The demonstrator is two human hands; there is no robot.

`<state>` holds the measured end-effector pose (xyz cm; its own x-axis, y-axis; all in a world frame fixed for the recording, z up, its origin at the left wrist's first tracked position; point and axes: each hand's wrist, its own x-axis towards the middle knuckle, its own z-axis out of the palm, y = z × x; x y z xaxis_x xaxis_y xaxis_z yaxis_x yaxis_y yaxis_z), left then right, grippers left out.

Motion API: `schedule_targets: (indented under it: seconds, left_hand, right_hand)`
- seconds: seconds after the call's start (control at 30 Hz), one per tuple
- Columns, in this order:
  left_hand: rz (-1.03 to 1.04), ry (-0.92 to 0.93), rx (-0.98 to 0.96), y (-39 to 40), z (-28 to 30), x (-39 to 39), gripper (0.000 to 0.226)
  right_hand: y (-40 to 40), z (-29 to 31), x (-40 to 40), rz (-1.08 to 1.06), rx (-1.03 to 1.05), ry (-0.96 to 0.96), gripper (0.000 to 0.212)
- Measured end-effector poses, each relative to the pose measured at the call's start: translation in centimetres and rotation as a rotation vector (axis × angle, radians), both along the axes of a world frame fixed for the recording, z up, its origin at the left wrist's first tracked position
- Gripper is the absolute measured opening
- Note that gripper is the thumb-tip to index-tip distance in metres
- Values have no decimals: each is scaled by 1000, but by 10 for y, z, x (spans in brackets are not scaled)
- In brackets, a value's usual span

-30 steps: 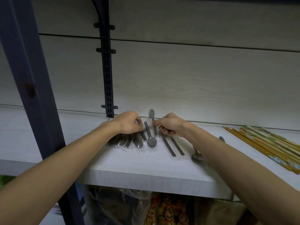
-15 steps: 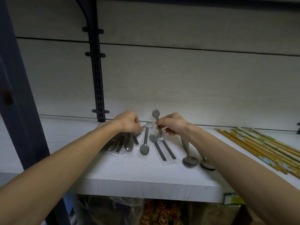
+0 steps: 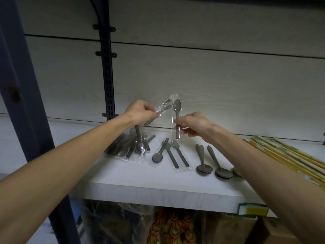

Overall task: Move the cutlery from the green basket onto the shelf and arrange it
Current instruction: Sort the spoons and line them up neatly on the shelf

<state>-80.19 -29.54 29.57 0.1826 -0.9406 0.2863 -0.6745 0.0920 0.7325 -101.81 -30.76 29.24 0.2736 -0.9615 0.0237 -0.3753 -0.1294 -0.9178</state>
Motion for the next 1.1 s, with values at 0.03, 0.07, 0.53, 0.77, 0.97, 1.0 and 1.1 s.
schedule_targets:
  seconds: [0.03,0.07,0.53,0.77,0.97,1.0,1.1]
  left_hand:
    - [-2,38,-6,0,1,-1,14]
    - [-1,81,-12,0,2,-1,15]
    - [-102,362,57,22,4,-14,34]
    - [-69,181,94,30,3,0,17]
    - [-92,100,224,30,-19,-1,20]
    - [-98,75,232,30,-22,-3,20]
    - [-116,42,238,28,-30,-9,23]
  right_hand:
    - [1,0,-1,3,1,-1,20]
    - [1,0,-1,8,-3,2,18]
    - [11,4,-14,90,-61,86,12]
    - [10,2,-23,75,-93,173,10]
    - [11,-6,-24,126,50,250,16]
    - [11,-9,-24,128,58,280,16]
    - [10,-13,-21,119,78,324,21]
